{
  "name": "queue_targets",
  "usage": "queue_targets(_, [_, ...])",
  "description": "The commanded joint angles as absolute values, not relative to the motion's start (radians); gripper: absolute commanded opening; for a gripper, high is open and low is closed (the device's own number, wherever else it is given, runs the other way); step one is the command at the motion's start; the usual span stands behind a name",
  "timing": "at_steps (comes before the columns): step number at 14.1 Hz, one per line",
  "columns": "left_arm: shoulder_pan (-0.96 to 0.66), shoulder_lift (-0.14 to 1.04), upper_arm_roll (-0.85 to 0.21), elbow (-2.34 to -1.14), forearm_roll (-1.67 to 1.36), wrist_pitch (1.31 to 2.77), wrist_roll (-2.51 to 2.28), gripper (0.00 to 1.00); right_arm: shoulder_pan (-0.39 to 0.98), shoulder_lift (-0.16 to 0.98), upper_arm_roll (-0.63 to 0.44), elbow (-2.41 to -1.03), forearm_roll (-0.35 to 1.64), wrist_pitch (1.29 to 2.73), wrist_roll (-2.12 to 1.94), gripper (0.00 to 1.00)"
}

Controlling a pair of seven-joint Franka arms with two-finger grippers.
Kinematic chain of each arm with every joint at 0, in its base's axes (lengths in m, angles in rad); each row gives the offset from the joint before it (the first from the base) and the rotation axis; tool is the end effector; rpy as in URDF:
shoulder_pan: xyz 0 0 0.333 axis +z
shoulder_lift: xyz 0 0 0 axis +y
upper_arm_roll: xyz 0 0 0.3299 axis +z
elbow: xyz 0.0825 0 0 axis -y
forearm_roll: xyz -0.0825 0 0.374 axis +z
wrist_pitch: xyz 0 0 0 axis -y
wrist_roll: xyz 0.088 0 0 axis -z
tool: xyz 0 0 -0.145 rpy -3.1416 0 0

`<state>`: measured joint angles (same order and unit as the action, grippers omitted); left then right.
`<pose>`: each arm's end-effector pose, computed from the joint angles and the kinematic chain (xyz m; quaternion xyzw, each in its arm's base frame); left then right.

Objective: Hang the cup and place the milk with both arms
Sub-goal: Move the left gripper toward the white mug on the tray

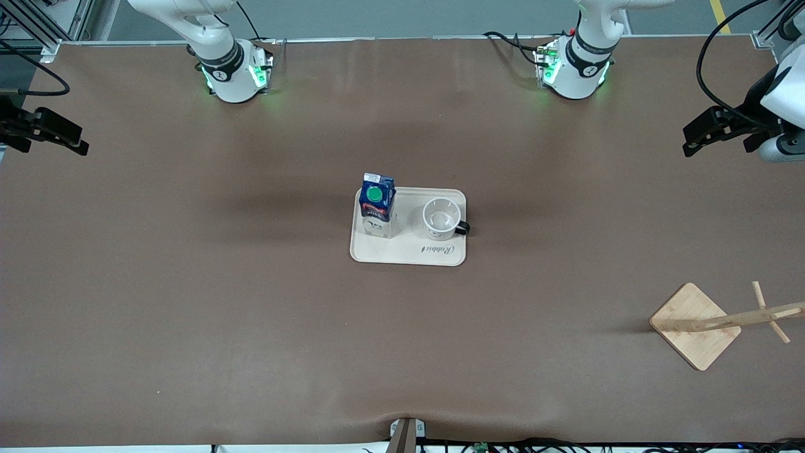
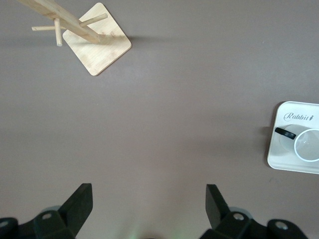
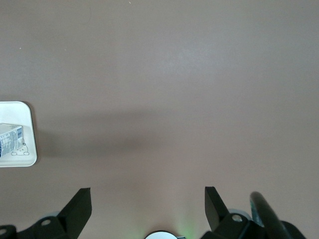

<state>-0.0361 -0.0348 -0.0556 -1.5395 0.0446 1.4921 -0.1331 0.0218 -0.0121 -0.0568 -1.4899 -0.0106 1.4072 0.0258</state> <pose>0.5232 -0.0419 0.6266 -0.9995 -0.0223 0.0037 0.0238 0.5204 -0.0201 0.6299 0.9989 -0.0310 -0.0353 0.0048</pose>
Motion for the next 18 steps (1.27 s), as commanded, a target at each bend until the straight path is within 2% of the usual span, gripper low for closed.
queue_targets(1, [-0.031,-0.021,-0.055,-1.511,0.045,1.47,-0.112,1.0,-0.005,-0.025,-0.038,-1.494,0.011,1.41,0.023,1.0])
queue_targets(7, [-0.046,0.018,-0.06,-1.511,0.046,1.471,-0.126,1.0,-0.006,-0.025,-0.038,-1.494,0.012,1.405,0.023,1.0])
queue_targets(12, [-0.099,0.115,-0.146,-1.52,0.044,1.491,-0.344,1.0,-0.006,-0.025,-0.038,-1.494,0.012,1.404,0.023,1.0])
queue_targets(14, [-0.149,0.155,-0.153,-1.546,0.045,1.538,-0.449,1.0,-0.006,-0.025,-0.038,-1.494,0.012,1.404,0.023,1.0])
queue_targets(18, [-0.25,0.164,-0.155,-1.692,0.043,1.711,-0.725,1.0,-0.006,-0.025,-0.038,-1.494,0.014,1.408,0.023,1.0])
